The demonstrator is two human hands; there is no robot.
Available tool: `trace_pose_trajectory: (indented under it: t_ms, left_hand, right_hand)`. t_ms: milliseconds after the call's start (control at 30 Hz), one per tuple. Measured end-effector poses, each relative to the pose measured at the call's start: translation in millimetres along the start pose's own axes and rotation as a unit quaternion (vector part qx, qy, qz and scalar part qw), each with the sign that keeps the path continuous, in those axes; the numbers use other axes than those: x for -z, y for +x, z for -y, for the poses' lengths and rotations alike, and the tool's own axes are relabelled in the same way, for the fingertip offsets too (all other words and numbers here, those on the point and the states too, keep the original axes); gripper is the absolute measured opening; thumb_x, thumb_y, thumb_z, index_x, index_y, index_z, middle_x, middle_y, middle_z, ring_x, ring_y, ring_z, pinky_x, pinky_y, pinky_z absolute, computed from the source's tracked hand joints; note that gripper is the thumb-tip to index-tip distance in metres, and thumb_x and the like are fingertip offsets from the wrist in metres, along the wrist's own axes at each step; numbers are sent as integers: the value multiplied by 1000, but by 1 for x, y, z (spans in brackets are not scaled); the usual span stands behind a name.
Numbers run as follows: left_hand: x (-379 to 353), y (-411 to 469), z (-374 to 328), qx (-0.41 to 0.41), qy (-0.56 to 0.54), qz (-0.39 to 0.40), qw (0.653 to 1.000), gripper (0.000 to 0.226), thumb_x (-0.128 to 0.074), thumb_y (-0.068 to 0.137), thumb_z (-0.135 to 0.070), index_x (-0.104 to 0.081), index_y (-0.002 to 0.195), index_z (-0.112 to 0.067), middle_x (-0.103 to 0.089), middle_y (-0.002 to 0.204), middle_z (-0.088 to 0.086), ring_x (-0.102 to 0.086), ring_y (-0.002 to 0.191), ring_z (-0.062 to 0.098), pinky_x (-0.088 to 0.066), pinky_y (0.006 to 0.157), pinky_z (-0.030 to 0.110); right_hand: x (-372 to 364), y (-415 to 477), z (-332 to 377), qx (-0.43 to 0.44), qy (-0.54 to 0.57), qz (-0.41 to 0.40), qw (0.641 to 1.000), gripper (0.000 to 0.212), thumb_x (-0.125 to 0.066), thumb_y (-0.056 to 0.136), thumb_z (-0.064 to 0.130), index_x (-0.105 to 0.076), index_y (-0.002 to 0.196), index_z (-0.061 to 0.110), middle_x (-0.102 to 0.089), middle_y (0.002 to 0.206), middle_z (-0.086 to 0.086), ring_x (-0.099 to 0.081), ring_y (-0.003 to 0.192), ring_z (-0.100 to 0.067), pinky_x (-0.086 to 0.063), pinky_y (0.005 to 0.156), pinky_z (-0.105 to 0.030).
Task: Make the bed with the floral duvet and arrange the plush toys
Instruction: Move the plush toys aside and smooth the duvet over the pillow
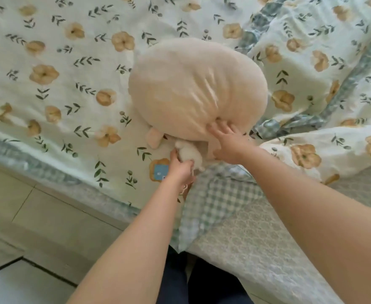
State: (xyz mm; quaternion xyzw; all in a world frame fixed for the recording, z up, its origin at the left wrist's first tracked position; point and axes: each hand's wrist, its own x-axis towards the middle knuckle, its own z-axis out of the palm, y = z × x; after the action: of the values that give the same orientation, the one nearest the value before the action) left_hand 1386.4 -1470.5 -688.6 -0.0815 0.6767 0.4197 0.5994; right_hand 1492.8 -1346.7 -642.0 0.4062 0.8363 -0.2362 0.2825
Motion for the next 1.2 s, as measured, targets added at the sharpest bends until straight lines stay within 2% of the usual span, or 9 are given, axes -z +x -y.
trace_pose_trajectory:
  t_ms: [100,200,300,433,567,800,900,1033,1200]
  left_hand:
    - [5,-2,12,-112,182,-162,964,65,-73,82,-18,-37,137,-23,-45,129,10,-54,95,26,-48,67,36]
    - [-3,-19,29,-311,362,-269,836,53,-71,75,-4,-47,120,-19,-40,119,7,-45,101,26,-43,69,34]
    - [-22,-26,42,-455,466,-183,737,52,-66,69,4,-55,113,-21,-47,110,3,-47,98,22,-38,84,29]
    - [-69,-27,58,-502,549,-28,668,58,-66,73,-5,-54,125,-26,-52,126,-6,-46,121,17,-18,108,33]
    - [-123,-21,77,-444,663,98,595,85,-62,80,-10,-19,149,-35,-16,159,-6,-10,147,16,1,118,39]
    - [-198,1,90,-439,829,110,328,108,-67,84,-28,21,145,-42,15,161,1,11,147,33,-7,112,67]
    - [-218,8,90,-407,822,70,392,90,-64,84,-12,-6,151,-30,-16,158,10,-24,142,34,-32,106,55]
    - [-231,5,84,-388,682,27,620,22,-44,90,-5,-56,107,-11,-60,100,8,-52,85,29,-39,68,37]
    - [-239,-16,81,-256,584,191,746,25,-35,92,-2,-60,97,-3,-57,87,6,-48,82,21,-34,68,32]
  right_hand:
    - [-18,6,-7,-6,79,17,997,76,-53,94,30,-8,155,31,10,163,1,3,150,-30,-17,119,-47]
    - [-30,-4,-23,12,167,-111,980,63,-56,88,13,-36,146,26,-19,158,-1,-21,144,-27,-27,115,-39]
    - [-38,-16,-41,-3,216,-184,959,52,-57,86,9,-49,136,23,-36,146,0,-37,132,-26,-36,108,-40]
    - [-47,-28,-100,-95,134,-85,983,38,-52,91,26,-54,129,30,-42,143,3,-36,133,-22,-31,107,-46]
    - [-73,-73,-178,-202,202,-147,947,30,-53,92,27,-60,121,25,-44,140,0,-36,131,-25,-30,103,-47]
    - [-134,-138,-248,-337,371,-155,851,37,-52,91,17,-52,127,12,-47,130,-10,-51,113,-27,-46,94,-40]
    - [-149,-143,-259,-366,475,-131,790,36,-47,96,20,-49,130,13,-55,123,-8,-57,101,-24,-48,83,-35]
    - [-156,-131,-258,-345,548,-150,747,33,-40,100,27,-47,130,13,-57,123,-6,-58,106,-25,-50,90,-41]
    - [-148,-124,-249,-332,778,-152,512,50,-28,101,50,-43,135,15,-56,124,-7,-61,104,-29,-56,83,-43]
